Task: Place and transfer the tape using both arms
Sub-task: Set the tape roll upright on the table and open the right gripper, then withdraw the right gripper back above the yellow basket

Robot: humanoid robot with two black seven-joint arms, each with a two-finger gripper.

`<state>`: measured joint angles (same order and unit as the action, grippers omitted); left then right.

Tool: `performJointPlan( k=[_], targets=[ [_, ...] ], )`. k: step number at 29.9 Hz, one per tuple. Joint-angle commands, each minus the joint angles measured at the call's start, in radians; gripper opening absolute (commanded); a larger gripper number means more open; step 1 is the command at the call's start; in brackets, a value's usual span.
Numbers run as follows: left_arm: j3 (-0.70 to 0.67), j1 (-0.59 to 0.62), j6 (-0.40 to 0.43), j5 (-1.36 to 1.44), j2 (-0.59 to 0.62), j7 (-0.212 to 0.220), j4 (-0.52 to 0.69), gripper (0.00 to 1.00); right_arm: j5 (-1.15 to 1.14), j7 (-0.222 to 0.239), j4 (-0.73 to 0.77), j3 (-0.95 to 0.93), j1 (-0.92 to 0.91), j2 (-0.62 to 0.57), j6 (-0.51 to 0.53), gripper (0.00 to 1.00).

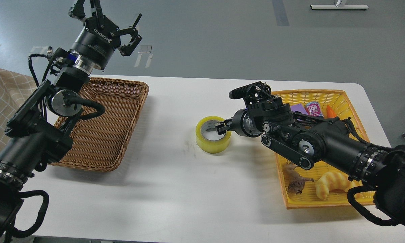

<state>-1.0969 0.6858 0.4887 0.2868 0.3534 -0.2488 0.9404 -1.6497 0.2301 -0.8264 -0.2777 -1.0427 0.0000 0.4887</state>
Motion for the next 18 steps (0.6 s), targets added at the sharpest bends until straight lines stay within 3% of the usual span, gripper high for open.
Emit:
performJointPlan(
  k=[1, 10, 18],
  targets=[
    [0.0, 0.0, 0.0, 0.0, -0.001, 0.0, 0.0, 0.98, 0.013, 0.0, -0.008, -0.015, -0.005, 0.0, 0.0, 0.95],
    [0.002, -0.002, 0.0, 0.0, 0.001, 0.0, -0.002, 0.98, 0.016, 0.0, -0.11, -0.182, -0.017, 0.0, 0.0, 0.99],
    [0.009, -0.002, 0.0, 0.006, 0.006, 0.003, -0.002, 0.98, 0.14, 0.0, -0.341, -0.363, 0.027, -0.214, 0.0, 0.99]
  ],
)
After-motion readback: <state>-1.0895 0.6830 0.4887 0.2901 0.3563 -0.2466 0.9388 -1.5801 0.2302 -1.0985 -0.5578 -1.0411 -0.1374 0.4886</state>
